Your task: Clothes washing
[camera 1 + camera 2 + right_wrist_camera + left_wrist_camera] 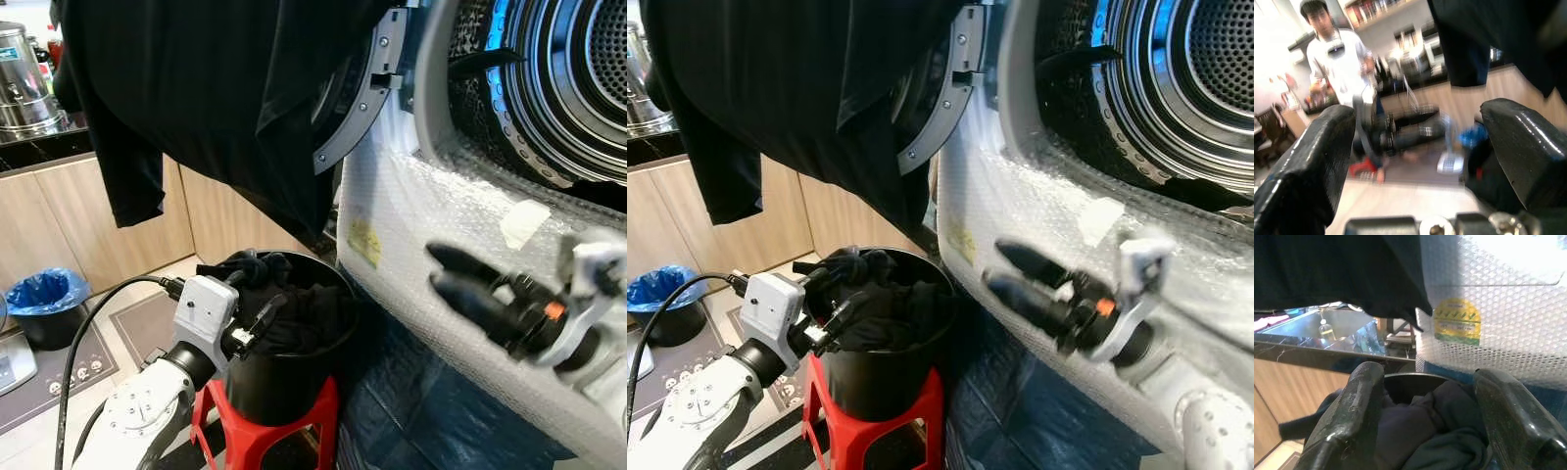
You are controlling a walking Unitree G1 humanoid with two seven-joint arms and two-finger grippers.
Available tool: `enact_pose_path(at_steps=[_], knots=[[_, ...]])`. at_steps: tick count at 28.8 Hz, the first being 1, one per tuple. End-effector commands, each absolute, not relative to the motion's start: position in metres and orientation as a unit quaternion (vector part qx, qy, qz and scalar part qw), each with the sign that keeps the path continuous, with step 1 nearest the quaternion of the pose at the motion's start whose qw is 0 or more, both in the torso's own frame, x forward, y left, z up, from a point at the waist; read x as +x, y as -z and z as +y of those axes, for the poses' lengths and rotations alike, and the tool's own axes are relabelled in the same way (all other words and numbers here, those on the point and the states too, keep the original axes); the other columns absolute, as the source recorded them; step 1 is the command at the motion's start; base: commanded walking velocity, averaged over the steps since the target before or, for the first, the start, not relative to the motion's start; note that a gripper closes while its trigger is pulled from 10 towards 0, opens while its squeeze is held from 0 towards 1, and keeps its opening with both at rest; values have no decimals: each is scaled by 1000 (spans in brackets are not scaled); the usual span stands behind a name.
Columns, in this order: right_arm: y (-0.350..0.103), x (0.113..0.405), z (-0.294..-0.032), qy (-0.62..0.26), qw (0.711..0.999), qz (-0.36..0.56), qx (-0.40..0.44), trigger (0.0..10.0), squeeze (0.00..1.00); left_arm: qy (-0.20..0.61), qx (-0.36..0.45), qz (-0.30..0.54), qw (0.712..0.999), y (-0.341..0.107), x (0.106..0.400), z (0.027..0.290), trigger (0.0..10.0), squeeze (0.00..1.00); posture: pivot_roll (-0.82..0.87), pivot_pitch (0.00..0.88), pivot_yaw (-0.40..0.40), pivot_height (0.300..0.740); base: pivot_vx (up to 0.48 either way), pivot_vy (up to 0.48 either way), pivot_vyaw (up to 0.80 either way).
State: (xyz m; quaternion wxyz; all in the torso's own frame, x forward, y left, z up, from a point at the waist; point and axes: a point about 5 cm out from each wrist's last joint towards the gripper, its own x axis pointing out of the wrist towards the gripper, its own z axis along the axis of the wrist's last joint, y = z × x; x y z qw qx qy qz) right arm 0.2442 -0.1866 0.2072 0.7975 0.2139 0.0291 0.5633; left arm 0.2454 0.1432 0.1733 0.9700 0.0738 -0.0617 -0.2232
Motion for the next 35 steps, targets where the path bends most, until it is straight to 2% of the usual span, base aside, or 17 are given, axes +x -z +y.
enact_pose_path(at_steps=[1,6,14,23,28,33,35], knots=[[-206,244,-188,-564,801,35,199,10000,0,226,81,-58,969,-170,245,142,10000,0,51,0,-74,740,0,0,0],[-171,241,-189,-550,810,97,176,10000,0,213,78,-38,973,-155,246,148,10000,0,54,0,-76,740,0,0,0],[-144,241,-189,-517,833,145,136,10000,0,180,69,0,981,-131,248,160,10000,0,52,0,-82,740,0,0,0],[-134,242,-183,-504,844,143,114,10000,0,150,81,34,985,-106,261,173,10000,0,42,0,-85,740,0,0,0],[-133,242,-179,-494,852,135,106,10000,0,114,70,25,991,-108,267,184,10000,0,31,0,-77,740,0,0,0],[-135,246,-182,-460,874,116,101,10000,0,64,59,9,996,-111,263,202,10000,0,27,0,-73,740,0,0,0],[-137,251,-184,-442,886,104,96,10000,0,26,57,7,998,-111,262,217,10000,0,33,0,-77,740,0,0,0]])
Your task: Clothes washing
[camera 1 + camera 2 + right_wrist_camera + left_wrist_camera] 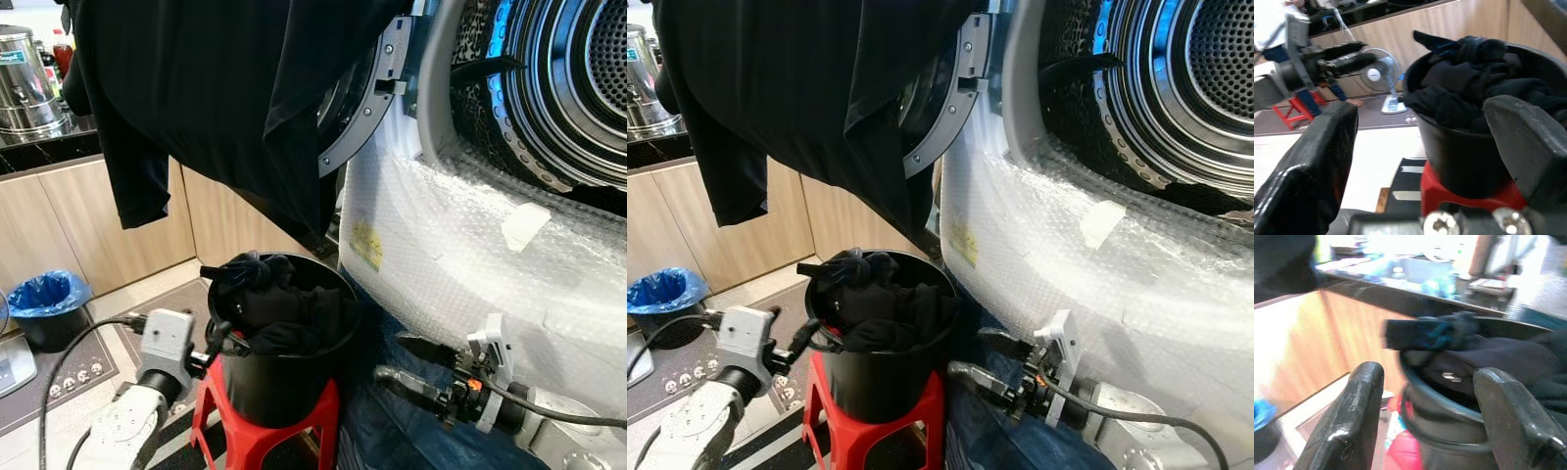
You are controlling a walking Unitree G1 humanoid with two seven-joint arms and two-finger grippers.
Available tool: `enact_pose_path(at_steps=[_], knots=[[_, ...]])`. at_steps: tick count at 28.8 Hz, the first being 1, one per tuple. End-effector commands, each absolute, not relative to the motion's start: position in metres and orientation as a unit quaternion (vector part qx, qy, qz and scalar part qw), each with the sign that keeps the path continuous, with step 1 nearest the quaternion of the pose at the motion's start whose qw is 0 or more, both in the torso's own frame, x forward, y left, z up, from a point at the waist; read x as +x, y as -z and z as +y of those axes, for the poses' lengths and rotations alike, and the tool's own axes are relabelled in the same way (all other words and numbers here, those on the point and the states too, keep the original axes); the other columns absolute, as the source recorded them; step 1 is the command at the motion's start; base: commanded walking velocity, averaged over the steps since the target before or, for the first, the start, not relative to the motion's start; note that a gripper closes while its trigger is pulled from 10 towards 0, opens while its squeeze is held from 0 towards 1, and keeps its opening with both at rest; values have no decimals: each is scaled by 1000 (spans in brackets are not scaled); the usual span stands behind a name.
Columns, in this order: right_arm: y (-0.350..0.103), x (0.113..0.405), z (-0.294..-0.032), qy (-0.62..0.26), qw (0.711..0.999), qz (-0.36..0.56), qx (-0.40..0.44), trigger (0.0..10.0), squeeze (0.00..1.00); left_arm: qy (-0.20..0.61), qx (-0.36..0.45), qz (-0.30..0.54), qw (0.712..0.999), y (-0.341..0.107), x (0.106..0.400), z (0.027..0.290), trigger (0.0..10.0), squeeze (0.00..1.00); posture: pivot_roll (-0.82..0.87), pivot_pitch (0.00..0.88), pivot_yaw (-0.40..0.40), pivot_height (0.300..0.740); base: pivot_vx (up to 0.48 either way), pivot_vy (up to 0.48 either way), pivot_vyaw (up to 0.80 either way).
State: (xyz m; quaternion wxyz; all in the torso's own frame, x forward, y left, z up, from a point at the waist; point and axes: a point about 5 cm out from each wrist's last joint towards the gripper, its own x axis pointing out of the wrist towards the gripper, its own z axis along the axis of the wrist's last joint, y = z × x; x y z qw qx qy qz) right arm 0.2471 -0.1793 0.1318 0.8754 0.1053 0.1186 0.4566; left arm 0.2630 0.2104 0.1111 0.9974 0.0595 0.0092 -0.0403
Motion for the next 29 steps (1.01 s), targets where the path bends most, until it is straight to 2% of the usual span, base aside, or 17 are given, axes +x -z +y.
enact_pose_path(at_steps=[1,7,15,18,22,29], knots=[[-138,253,-185,-437,889,101,95,10000,0,22,61,9,998,-110,262,221,10000,0,38,0,-82,740,0,0,0],[-146,270,-183,-392,912,82,94,10000,0,9,73,10,997,-111,269,239,10000,0,42,0,-99,740,0,0,0],[-153,277,-177,-371,923,67,73,10000,0,14,72,4,997,-114,276,240,10000,0,29,0,-103,740,0,0,0],[-152,276,-172,-370,924,72,58,10000,0,43,73,9,996,-111,283,233,10000,0,21,0,-104,740,0,0,0],[-151,269,-168,-386,919,67,52,10000,0,95,86,27,991,-105,292,221,10000,0,11,0,-99,740,0,0,0],[-144,238,-164,-473,873,104,65,10000,0,183,104,32,977,-107,305,192,10000,0,-15,0,-76,740,0,0,0]])
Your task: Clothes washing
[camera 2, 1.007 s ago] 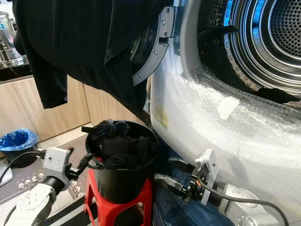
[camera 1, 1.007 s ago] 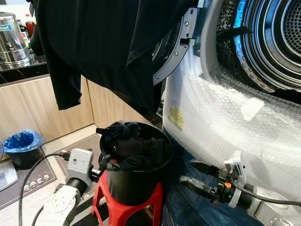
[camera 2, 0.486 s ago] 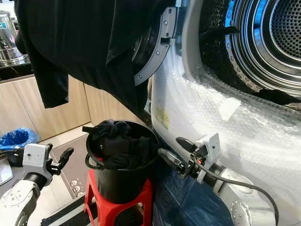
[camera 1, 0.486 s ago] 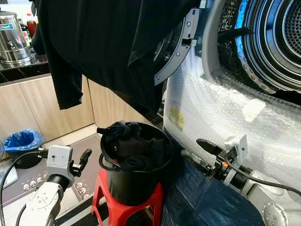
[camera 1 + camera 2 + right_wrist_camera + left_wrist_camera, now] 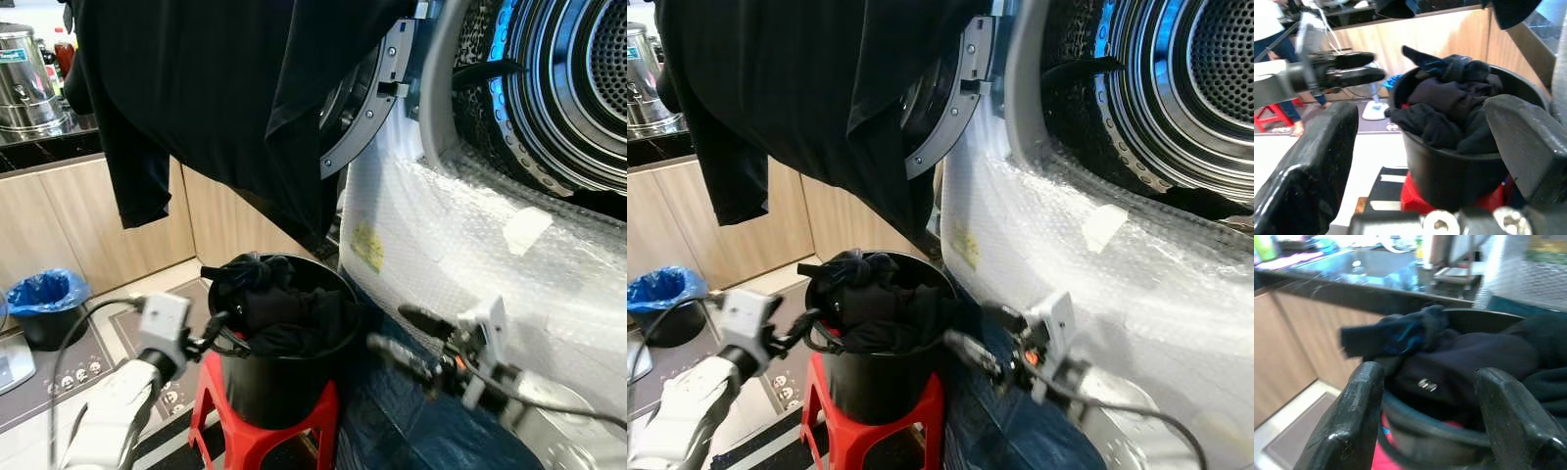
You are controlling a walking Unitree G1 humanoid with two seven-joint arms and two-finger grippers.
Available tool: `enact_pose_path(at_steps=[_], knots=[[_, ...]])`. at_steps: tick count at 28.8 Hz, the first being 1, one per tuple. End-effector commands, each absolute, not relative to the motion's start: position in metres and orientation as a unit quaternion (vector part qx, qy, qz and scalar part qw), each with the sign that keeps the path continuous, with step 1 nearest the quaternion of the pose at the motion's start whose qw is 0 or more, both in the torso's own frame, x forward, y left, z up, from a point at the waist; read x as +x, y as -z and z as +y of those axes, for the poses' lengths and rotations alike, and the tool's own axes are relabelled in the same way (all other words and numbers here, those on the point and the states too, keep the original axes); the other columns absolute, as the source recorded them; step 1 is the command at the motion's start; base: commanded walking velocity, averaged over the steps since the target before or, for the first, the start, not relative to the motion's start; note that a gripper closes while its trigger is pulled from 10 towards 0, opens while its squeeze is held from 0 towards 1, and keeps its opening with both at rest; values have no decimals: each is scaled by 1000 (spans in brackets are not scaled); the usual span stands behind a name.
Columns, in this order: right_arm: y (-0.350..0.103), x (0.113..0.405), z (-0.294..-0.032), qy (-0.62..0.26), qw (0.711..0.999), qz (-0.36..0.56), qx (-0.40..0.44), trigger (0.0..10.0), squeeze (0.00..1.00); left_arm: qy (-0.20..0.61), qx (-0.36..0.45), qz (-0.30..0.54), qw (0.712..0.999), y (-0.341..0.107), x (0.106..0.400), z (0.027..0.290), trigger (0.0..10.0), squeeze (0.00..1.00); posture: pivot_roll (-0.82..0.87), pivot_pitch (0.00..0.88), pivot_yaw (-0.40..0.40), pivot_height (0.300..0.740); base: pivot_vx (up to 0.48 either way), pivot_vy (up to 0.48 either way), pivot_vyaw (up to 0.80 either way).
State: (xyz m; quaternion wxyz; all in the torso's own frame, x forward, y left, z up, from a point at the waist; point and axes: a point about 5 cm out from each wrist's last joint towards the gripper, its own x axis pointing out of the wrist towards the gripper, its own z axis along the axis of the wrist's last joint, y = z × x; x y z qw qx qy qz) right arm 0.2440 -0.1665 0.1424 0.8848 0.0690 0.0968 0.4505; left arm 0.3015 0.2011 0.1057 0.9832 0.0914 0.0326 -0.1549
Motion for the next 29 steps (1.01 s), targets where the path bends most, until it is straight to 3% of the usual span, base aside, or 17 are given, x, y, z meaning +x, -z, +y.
enact_pose_path(at_steps=[1,15,19,23,29], knots=[[-142,234,-164,-480,868,111,62,10000,0,193,108,31,975,-107,305,188,10000,0,-17,0,-72,740,0,0,0],[-139,222,-164,-489,861,121,65,10000,0,273,61,93,956,-89,288,163,10000,0,-27,0,-51,740,0,0,0],[-140,220,-162,-498,856,121,68,10000,0,271,63,100,955,-85,283,165,10000,0,-19,0,-54,740,0,0,0],[-139,209,-157,-532,831,141,79,10000,0,277,56,117,952,-82,273,178,10000,0,-4,0,-66,740,0,0,0],[-133,213,-157,-523,836,145,80,10000,0,266,60,120,954,-83,281,188,10000,0,6,0,-74,740,0,0,0]])
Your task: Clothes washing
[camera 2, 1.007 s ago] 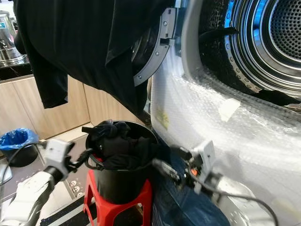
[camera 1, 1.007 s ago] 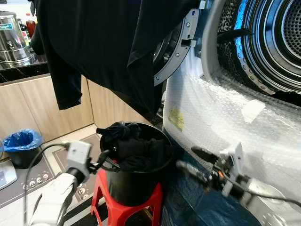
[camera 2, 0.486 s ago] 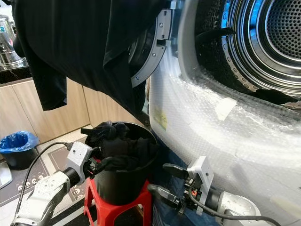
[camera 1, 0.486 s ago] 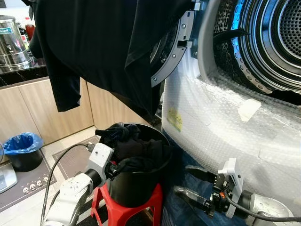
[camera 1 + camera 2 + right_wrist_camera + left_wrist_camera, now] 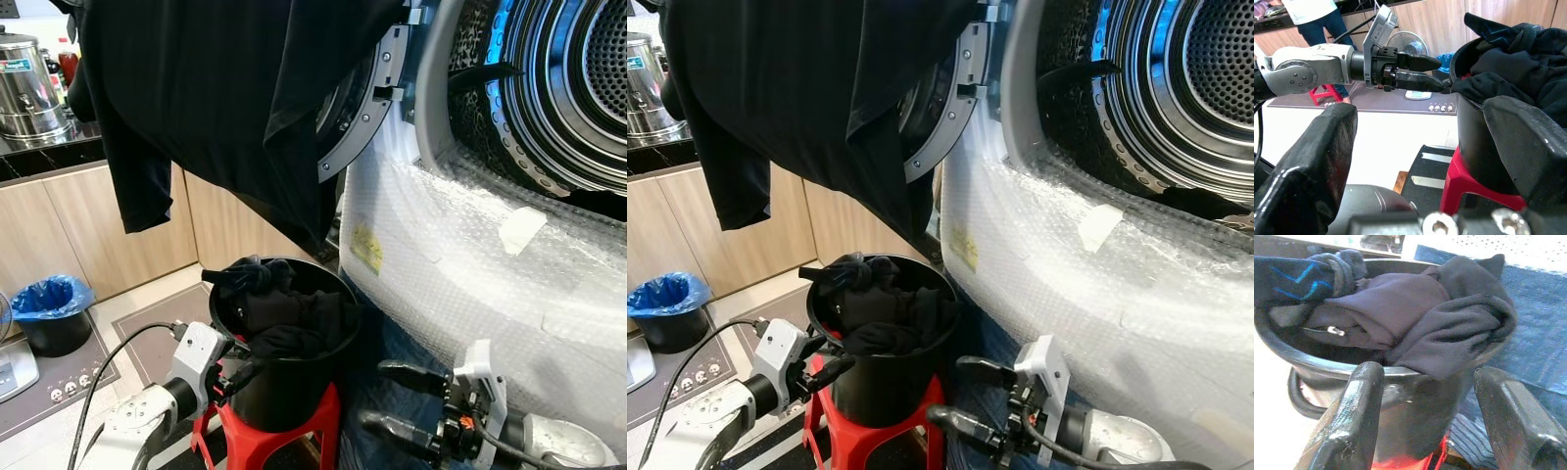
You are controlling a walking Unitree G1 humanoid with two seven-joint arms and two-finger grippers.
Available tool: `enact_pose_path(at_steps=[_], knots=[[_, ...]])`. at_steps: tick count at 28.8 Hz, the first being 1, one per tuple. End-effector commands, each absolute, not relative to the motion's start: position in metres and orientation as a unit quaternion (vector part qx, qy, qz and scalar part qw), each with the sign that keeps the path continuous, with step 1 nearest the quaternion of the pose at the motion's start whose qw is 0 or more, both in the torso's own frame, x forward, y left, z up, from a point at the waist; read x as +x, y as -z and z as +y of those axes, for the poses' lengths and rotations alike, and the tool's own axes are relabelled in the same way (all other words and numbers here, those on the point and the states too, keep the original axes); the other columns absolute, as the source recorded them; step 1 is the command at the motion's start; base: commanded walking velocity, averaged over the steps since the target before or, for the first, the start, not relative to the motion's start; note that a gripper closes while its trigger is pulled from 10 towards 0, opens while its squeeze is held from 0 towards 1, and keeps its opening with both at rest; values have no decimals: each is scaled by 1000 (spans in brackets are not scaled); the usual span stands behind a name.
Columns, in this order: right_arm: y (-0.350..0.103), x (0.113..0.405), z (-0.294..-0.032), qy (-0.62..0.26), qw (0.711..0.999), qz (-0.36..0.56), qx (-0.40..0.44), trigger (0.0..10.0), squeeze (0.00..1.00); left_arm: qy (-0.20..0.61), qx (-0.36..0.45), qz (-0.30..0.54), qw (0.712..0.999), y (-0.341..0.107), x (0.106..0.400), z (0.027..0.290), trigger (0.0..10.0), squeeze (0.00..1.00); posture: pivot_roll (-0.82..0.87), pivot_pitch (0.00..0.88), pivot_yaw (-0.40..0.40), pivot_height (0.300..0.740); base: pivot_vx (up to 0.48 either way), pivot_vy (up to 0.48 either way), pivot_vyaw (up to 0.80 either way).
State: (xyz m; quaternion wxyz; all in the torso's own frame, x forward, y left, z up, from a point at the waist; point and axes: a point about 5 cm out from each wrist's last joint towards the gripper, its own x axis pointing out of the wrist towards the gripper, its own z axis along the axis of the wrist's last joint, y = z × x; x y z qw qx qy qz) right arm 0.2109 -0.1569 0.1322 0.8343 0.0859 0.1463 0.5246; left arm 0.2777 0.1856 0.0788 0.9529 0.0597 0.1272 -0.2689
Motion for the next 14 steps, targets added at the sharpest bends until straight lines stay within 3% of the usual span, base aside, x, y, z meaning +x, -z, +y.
enact_pose_path(at_steps=[1,14], knots=[[-133,213,-156,-522,837,145,81,10000,0,267,59,120,954,-83,283,188,10000,0,7,0,-77,740,0,0,0],[-129,220,-146,-503,848,132,97,10000,0,280,58,103,953,-84,315,155,10000,0,-1,0,-70,740,0,0,0]])
